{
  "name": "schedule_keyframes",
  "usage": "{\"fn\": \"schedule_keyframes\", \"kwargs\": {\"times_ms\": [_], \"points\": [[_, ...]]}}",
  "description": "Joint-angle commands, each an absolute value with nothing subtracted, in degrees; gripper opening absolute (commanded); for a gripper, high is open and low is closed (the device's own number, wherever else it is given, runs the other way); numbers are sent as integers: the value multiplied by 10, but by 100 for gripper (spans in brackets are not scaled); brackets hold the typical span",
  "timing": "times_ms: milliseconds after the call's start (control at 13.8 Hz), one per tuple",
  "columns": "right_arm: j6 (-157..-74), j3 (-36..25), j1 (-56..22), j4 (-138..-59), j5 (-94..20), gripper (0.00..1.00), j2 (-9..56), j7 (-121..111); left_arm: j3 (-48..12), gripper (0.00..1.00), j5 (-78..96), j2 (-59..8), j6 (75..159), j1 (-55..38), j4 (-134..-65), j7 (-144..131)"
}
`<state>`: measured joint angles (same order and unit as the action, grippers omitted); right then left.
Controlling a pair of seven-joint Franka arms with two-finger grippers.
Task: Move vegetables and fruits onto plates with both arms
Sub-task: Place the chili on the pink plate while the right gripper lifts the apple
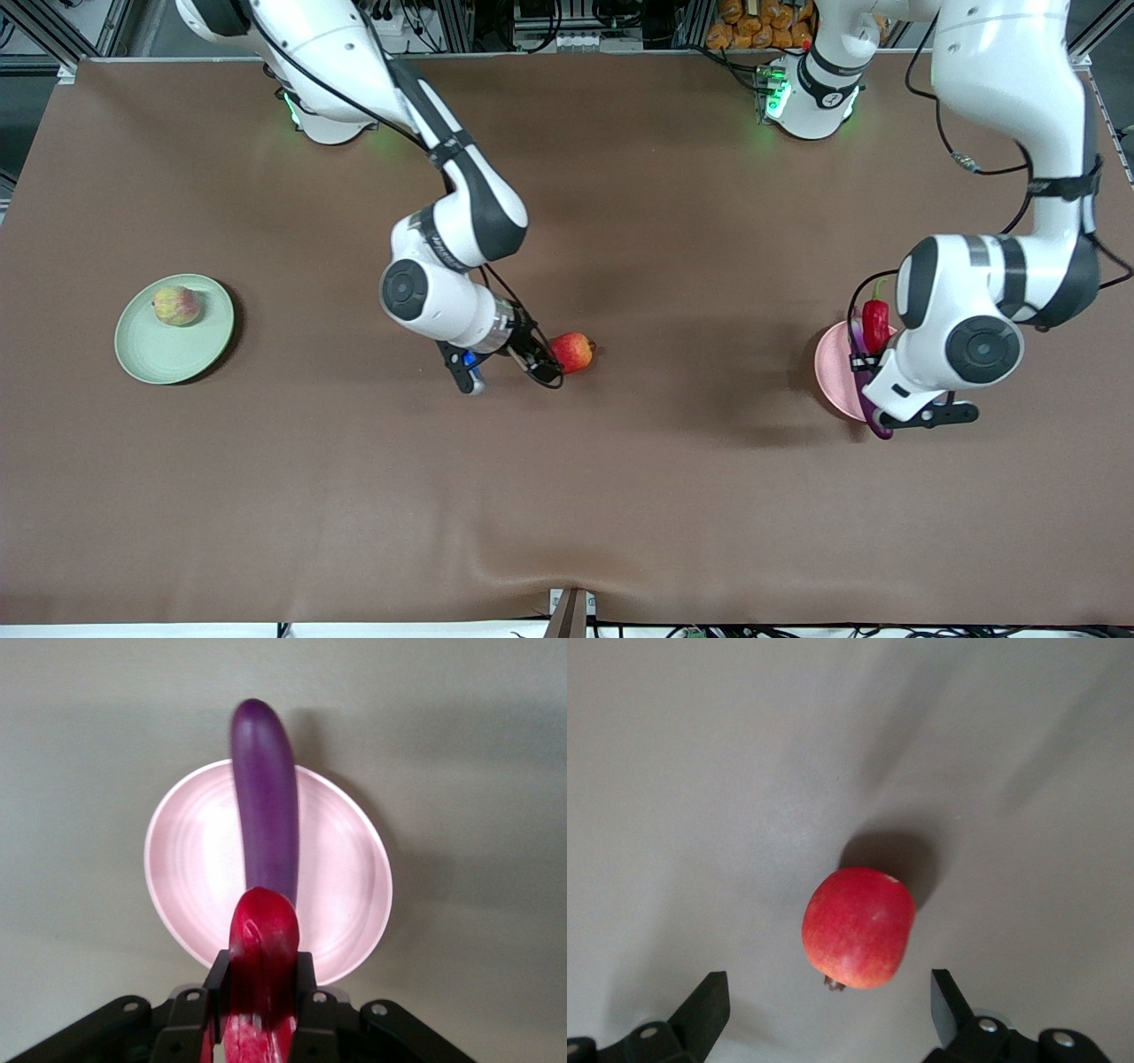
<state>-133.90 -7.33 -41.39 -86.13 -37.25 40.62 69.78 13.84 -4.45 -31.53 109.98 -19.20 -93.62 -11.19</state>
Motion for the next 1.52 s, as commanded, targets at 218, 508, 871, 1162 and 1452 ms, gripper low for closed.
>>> {"fn": "schedule_keyframes", "kwargs": {"times_ms": [218, 508, 871, 1162, 1452], "points": [[-1368, -73, -445, -843, -367, 100, 450, 733, 134, 0, -51, -373, 1141, -192, -924, -105], [-1370, -73, -447, -832, -367, 100, 473, 760, 133, 100, -51, -380, 1140, -192, -923, -105], [-1422, -73, -452, -833, -340, 69, 484, 761, 133, 100, -49, -353, 1108, -194, -882, -107], [-1407, -73, -443, -832, -337, 0, 476, 756, 132, 100, -13, -280, 1092, -193, -875, -113], [-1215, -76, -393, -803, -322, 0, 438, 736, 134, 100, 11, -184, 1029, -172, -876, -106]]}}
